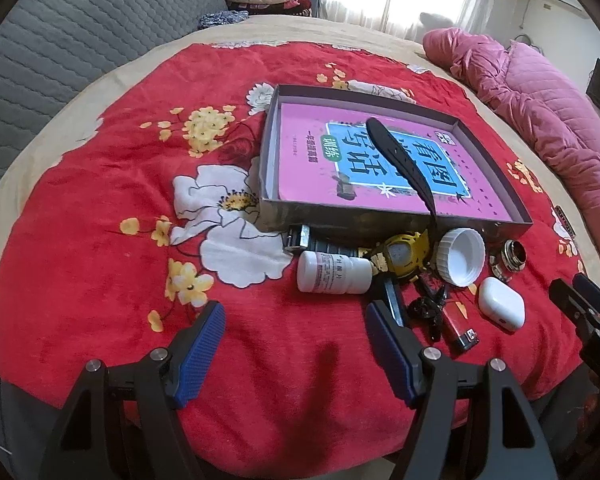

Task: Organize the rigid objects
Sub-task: 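Move the left tool toward the white pill bottle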

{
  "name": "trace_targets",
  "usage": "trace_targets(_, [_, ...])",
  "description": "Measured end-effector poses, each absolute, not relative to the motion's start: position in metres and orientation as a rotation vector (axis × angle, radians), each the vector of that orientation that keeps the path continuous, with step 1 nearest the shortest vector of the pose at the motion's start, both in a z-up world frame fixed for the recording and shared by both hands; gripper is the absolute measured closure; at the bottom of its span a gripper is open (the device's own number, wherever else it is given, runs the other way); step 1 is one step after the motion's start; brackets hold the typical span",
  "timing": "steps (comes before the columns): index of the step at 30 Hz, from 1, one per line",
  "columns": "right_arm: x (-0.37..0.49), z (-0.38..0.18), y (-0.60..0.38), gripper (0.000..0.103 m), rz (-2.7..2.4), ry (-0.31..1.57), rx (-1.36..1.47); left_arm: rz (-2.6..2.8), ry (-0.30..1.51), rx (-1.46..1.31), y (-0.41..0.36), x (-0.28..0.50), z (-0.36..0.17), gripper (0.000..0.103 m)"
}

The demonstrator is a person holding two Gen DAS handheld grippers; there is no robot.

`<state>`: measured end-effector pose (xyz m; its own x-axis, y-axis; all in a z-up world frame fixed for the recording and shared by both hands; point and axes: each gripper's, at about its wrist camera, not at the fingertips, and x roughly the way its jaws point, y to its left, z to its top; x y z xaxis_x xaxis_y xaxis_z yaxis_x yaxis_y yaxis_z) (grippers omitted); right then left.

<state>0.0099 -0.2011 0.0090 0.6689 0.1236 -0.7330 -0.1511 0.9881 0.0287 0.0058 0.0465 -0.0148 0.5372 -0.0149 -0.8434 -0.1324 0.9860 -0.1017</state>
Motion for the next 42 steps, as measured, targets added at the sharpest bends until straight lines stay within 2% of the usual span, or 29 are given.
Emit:
trace_targets(31, [0.022, -0.008, -0.205, 0.024, 0.153, 0.878, -0.011, -0.239, 1.075, -0.164, 0.064, 0.057, -0.050, 0.032])
trace_targets(39, [0.024, -0.012, -0.204, 0.024, 0.154, 0.892, -0.018, -0.265, 1.067, -0.192, 0.067, 0.054, -0.048, 0.060])
trace_targets(42, [0.024, -0.011, -0.204, 0.024, 0.153, 0.891, -0.013, -0.258, 1.072, -0.180, 0.066, 0.052, -0.047, 0.064])
